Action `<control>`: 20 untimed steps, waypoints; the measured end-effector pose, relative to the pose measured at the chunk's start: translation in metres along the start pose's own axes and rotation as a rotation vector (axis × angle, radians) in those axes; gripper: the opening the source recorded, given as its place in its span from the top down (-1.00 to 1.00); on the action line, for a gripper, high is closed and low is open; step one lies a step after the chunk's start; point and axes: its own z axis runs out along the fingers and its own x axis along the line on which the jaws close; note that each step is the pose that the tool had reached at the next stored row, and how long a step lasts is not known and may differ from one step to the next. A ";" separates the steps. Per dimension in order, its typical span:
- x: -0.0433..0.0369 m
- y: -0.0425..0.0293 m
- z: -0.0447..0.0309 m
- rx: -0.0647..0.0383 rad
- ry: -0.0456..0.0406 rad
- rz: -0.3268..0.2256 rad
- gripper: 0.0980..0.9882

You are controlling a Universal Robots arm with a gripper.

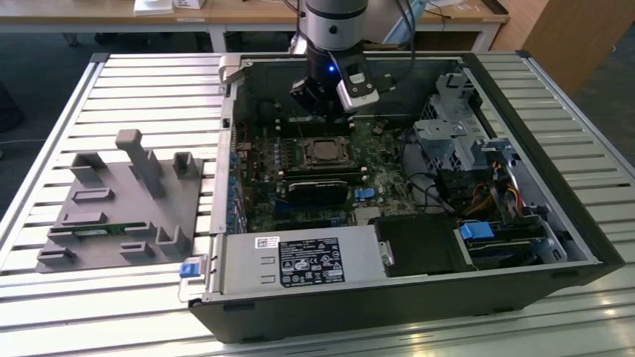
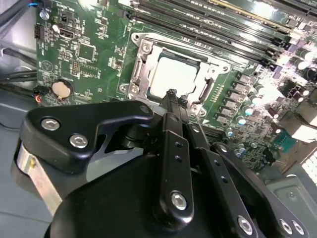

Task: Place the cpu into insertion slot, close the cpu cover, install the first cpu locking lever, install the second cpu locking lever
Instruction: 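Install the first cpu locking lever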

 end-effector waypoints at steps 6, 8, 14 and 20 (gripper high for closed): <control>0.0005 -0.0002 0.0010 -0.004 0.0070 -0.097 0.98; 0.0004 -0.0002 0.0011 -0.005 0.0107 -0.124 0.98; 0.0005 -0.0002 0.0012 -0.005 0.0220 -0.161 0.98; 0.0010 -0.0010 0.0011 -0.005 0.0224 -0.164 0.98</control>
